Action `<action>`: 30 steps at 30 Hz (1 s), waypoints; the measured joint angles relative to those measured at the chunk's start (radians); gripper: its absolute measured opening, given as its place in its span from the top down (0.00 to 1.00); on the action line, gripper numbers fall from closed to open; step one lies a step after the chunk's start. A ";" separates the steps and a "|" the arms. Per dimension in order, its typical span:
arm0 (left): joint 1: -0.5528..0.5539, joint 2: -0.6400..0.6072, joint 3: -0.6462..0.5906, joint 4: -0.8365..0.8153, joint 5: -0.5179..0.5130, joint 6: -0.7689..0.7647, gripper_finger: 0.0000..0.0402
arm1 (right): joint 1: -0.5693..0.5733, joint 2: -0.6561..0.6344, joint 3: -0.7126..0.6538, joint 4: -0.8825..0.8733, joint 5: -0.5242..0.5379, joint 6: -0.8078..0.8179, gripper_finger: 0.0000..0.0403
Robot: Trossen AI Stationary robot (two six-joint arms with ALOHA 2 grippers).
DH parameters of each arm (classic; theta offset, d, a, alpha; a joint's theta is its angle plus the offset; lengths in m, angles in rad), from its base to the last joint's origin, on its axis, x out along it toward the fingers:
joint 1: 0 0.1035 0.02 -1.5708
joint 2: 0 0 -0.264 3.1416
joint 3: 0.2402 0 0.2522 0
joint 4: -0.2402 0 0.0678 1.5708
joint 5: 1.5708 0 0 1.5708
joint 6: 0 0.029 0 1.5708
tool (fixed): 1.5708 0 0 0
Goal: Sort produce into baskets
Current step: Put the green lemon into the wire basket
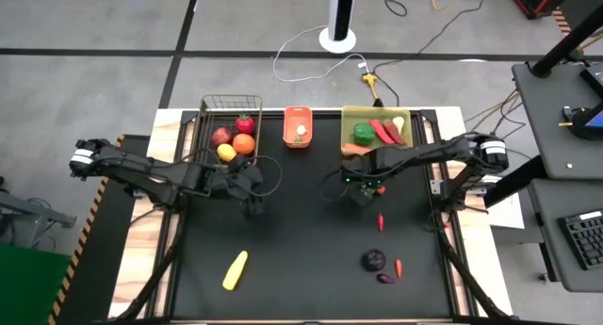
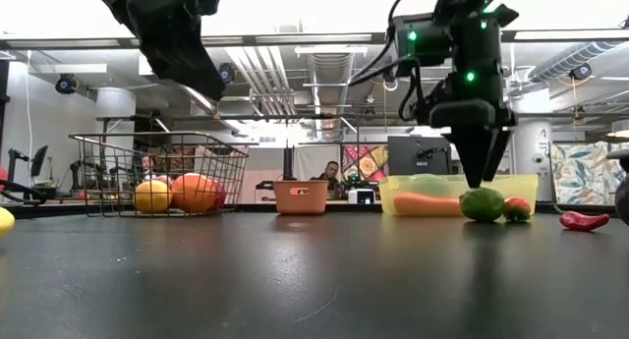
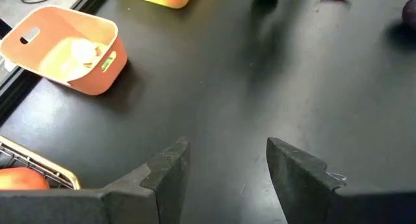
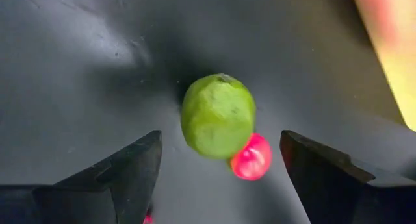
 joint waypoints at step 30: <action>-0.016 0.014 -0.032 0.167 -0.013 0.137 0.54 | 0.003 0.007 -0.034 0.188 0.000 -0.062 0.55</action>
